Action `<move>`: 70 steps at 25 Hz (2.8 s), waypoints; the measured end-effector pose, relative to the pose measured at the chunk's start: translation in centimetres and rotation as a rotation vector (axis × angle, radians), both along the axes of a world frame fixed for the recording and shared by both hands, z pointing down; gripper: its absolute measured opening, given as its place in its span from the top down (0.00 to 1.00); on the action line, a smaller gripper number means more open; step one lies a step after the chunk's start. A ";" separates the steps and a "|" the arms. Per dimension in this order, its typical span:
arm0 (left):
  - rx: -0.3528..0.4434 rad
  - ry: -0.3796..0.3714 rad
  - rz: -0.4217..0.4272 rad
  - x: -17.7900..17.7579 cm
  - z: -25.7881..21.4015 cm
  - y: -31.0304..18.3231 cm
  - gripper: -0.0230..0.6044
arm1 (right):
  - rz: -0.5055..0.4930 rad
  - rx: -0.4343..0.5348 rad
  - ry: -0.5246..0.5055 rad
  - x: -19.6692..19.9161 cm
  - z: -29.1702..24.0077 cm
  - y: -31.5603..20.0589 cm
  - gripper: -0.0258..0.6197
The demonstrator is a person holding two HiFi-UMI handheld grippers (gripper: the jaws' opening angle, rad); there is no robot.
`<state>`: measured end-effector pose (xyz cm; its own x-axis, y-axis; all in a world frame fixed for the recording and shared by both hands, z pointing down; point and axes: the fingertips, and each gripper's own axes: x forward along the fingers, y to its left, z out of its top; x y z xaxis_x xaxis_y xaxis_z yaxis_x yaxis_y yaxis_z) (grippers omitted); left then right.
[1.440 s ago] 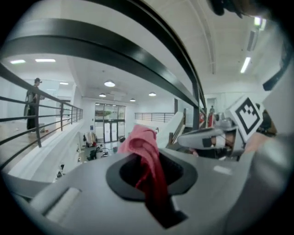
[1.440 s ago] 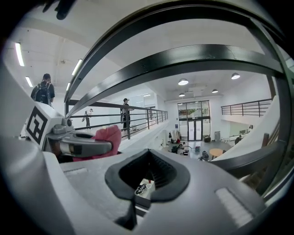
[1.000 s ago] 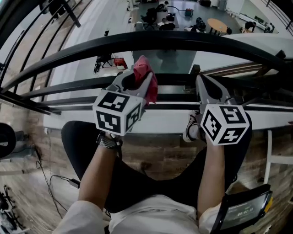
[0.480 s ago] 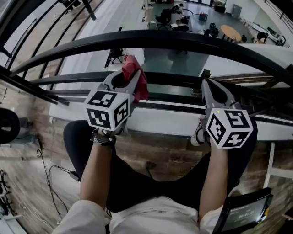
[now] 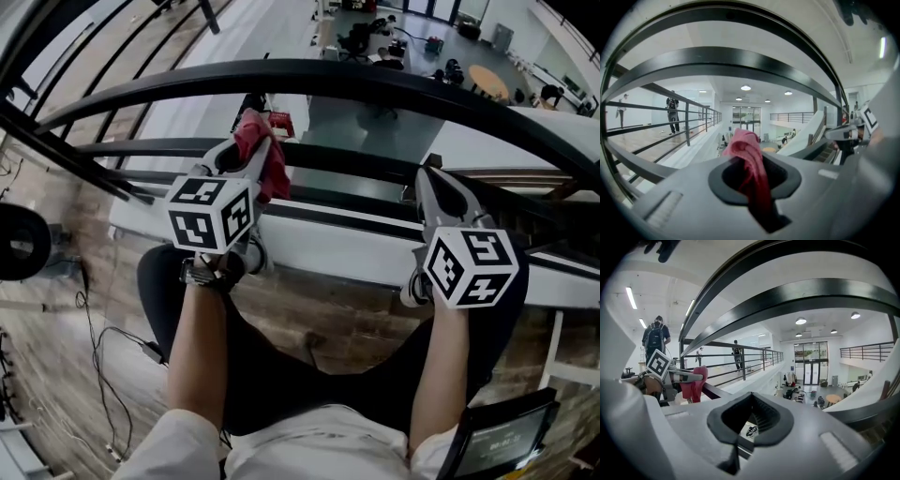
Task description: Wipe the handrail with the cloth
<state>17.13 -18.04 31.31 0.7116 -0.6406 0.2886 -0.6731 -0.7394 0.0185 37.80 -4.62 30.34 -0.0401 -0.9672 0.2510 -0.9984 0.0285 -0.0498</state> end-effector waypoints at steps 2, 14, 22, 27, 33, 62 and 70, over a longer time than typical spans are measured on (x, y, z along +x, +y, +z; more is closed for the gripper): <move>0.003 -0.005 -0.023 -0.9 0.1 -0.6 0.86 | -0.006 -0.002 0.002 -0.3 0.1 -0.2 0.96; 0.034 -0.119 -0.049 -3.1 0.7 -1.8 0.86 | -0.038 -0.006 0.005 -2.4 0.4 -1.2 0.96; -0.039 -0.142 0.024 -0.1 0.8 -0.9 0.86 | -0.013 0.033 -0.026 -1.0 -1.4 -1.1 0.96; -0.061 -0.147 0.040 2.1 0.9 -0.1 0.86 | -0.020 0.041 -0.024 -0.1 -1.7 -0.5 0.96; -0.069 -0.185 0.094 4.8 1.0 1.2 0.86 | 0.032 0.050 -0.026 2.9 -1.9 1.3 0.96; -0.063 -0.176 0.193 13.8 1.7 7.6 0.86 | 0.067 0.063 -0.071 9.0 -0.9 7.1 0.96; -0.017 -0.187 0.187 14.2 1.7 7.2 0.86 | -0.024 0.126 -0.128 4.3 -3.6 6.1 0.96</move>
